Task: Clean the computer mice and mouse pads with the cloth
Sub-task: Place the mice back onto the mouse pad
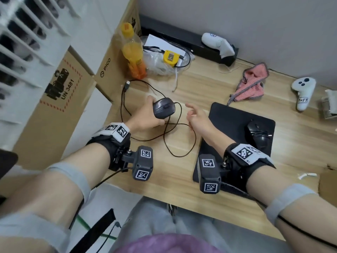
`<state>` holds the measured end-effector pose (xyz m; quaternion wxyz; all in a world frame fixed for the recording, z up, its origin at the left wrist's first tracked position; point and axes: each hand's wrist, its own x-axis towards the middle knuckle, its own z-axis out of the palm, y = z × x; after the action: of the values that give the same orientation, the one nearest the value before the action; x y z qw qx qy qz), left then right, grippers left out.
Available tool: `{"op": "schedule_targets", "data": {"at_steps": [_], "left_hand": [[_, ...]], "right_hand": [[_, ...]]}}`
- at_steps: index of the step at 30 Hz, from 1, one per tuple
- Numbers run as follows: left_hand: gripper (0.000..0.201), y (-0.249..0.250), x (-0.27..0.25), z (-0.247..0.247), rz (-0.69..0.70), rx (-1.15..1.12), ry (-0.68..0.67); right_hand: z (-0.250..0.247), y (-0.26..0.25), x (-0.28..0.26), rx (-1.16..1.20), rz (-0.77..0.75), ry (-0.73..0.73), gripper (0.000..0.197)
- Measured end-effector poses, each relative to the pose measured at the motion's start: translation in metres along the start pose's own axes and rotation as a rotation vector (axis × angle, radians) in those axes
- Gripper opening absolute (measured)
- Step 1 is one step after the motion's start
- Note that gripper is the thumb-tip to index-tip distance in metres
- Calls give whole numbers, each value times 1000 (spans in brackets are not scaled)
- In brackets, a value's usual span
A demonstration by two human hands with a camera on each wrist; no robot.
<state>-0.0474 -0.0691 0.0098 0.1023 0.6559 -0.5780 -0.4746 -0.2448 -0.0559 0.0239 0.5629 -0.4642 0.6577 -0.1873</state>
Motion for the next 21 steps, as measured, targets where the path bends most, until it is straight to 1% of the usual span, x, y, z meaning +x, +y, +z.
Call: {"op": "schedule_targets", "data": {"at_steps": [1,3,5,7,10,12,15,19,21], "left_hand": [[60,7,-3,3,34,-80,-33],[62,22,-9,7,108,-158,-87],[56,42,-19,9,183,-215,-153],[54,61,-26,13,252,-261,-202],[55,89,-34,22,330,-320,-216],[48,105,-35,29,353,-327,-214],[47,117,-36,37,376,-295,-188],[48,115,-34,49,335,-366,-209],[49,115,-34,54,341,-412,-208]], "right_hand": [[-1,-5,-2,-22,-34,-6,42],[-6,-14,-5,-54,-83,-29,29],[-12,-18,-9,-14,-93,-2,20],[-17,-15,-13,7,-116,41,22],[-21,-8,-20,-38,-169,63,29],[-22,-6,-25,-25,-149,45,27],[-24,-4,-32,13,-111,-27,24],[-39,-1,-46,-101,-81,-149,15],[-43,4,-48,-156,-83,-183,17]]}}
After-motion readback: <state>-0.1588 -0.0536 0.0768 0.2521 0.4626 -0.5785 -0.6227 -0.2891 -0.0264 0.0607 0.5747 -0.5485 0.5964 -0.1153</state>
